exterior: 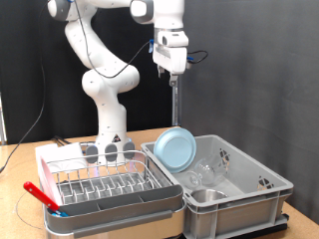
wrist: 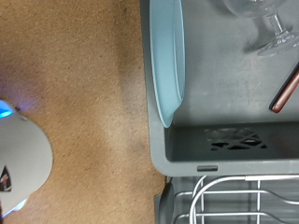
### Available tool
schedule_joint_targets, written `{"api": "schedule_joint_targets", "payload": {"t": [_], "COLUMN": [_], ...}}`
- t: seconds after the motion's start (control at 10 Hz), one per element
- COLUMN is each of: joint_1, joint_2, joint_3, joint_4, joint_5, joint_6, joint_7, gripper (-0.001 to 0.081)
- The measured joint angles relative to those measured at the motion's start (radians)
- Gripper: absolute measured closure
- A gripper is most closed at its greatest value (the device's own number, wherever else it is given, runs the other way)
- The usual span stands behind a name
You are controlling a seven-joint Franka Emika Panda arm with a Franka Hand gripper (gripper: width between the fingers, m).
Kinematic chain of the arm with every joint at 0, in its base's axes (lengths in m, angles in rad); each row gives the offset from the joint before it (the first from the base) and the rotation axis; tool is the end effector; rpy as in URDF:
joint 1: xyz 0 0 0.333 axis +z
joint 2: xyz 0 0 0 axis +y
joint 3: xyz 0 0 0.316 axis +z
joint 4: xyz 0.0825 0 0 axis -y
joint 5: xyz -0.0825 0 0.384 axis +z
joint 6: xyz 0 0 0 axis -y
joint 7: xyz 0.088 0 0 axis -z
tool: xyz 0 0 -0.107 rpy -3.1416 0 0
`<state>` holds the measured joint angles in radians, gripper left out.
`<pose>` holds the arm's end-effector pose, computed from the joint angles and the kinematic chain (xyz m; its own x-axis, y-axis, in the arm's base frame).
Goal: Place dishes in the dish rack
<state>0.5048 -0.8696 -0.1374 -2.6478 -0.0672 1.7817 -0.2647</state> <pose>0.2778 0.0980 0.4922 0.7683 0.6400 0.0101 0.6398 -0.7676 -0.0378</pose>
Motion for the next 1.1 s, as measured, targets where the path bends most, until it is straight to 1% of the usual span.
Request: {"api": "schedule_joint_targets", "payload": {"t": [0.2, 0.4, 0.6, 0.7, 0.9, 1.0, 1.1], "joint_1": [-0.001, -0.005, -0.002, -0.002, -0.003, -0.003, -0.003], "joint_2": [-0.055, -0.064, -0.064, -0.064, -0.059, -0.047, -0.028], "joint_3": [0.014, 0.015, 0.013, 0.013, 0.015, 0.015, 0.015], "joint_4": [-0.050, -0.058, -0.061, -0.077, -0.144, -0.169, -0.182], "joint_5": [0.001, 0.040, 0.031, 0.017, -0.018, -0.026, -0.028], "joint_6": [0.033, 0.024, 0.026, 0.045, 0.127, 0.165, 0.199], "joint_7": [0.033, 0.094, 0.033, 0.001, -0.030, -0.039, -0.048], "gripper": [0.0000, 0.0000, 0.0000, 0.0000, 0.0000, 0.0000, 0.0000]}}
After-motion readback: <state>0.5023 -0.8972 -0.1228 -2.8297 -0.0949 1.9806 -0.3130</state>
